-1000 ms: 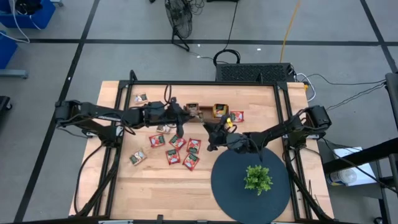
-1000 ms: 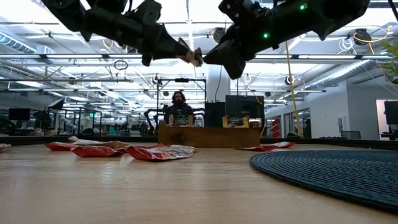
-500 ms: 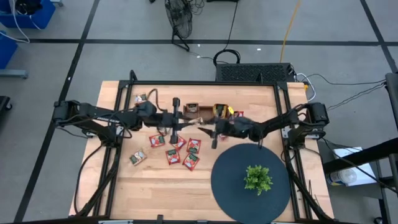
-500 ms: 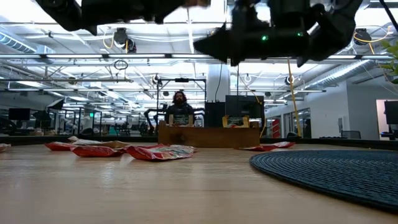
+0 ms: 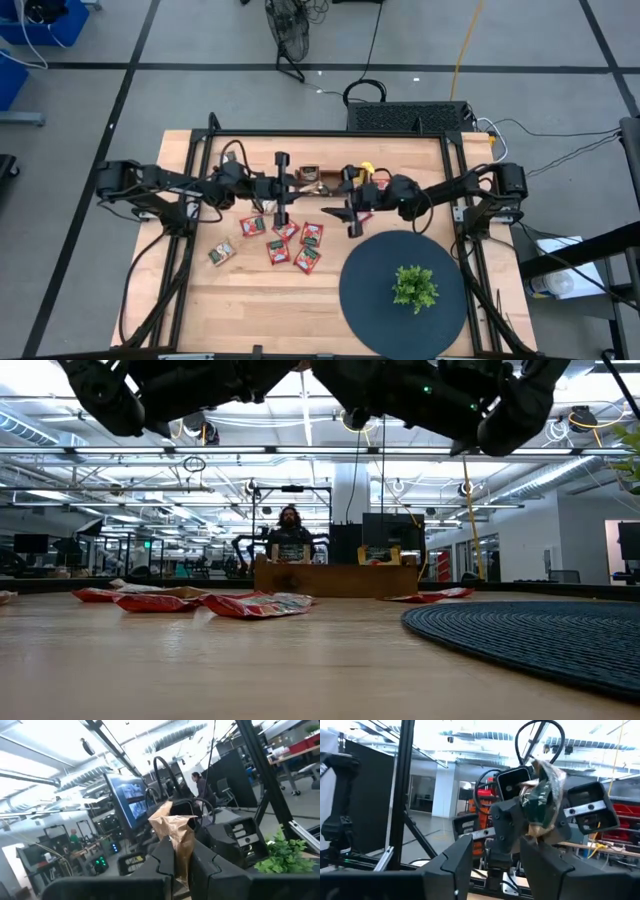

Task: Pick & Place Tea
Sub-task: Put the brown tea bag into the left section wooden organizer

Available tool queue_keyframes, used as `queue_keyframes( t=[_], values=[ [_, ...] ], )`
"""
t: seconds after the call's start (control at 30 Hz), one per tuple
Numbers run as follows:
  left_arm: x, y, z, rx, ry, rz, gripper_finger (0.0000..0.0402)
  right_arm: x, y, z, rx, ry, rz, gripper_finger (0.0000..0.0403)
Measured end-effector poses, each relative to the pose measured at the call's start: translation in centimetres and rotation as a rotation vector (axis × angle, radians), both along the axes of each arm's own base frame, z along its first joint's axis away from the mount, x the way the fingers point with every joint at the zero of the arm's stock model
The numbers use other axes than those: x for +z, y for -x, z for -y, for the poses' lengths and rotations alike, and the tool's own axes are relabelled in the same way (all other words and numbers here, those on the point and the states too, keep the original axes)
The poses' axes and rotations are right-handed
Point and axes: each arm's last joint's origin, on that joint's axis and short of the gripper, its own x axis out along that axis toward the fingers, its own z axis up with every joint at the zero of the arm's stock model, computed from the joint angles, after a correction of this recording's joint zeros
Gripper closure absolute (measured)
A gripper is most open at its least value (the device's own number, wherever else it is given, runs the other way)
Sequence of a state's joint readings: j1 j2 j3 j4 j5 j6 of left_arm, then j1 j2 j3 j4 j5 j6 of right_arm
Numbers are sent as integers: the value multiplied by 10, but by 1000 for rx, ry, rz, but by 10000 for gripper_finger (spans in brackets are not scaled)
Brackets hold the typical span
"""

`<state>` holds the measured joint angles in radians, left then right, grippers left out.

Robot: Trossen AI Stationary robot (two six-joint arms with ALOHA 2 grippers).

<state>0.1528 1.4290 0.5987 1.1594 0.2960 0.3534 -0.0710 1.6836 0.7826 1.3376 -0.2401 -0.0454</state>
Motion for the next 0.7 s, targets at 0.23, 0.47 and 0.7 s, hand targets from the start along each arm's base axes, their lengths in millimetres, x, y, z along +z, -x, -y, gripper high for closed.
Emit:
queue_keyframes(
  t=[0.23, 0.47, 0.7],
  values=[
    [-1, -1, 1, -10, -7, 5, 377, 2, -1, 6, -12, -21, 3, 236],
    [0, -1, 1, -19, -2, 8, 377, 7, 1, 7, -19, -20, 54, 249],
    [0, -1, 1, -23, -1, 8, 378, 8, 2, 7, -20, -19, 70, 257]
  ],
)
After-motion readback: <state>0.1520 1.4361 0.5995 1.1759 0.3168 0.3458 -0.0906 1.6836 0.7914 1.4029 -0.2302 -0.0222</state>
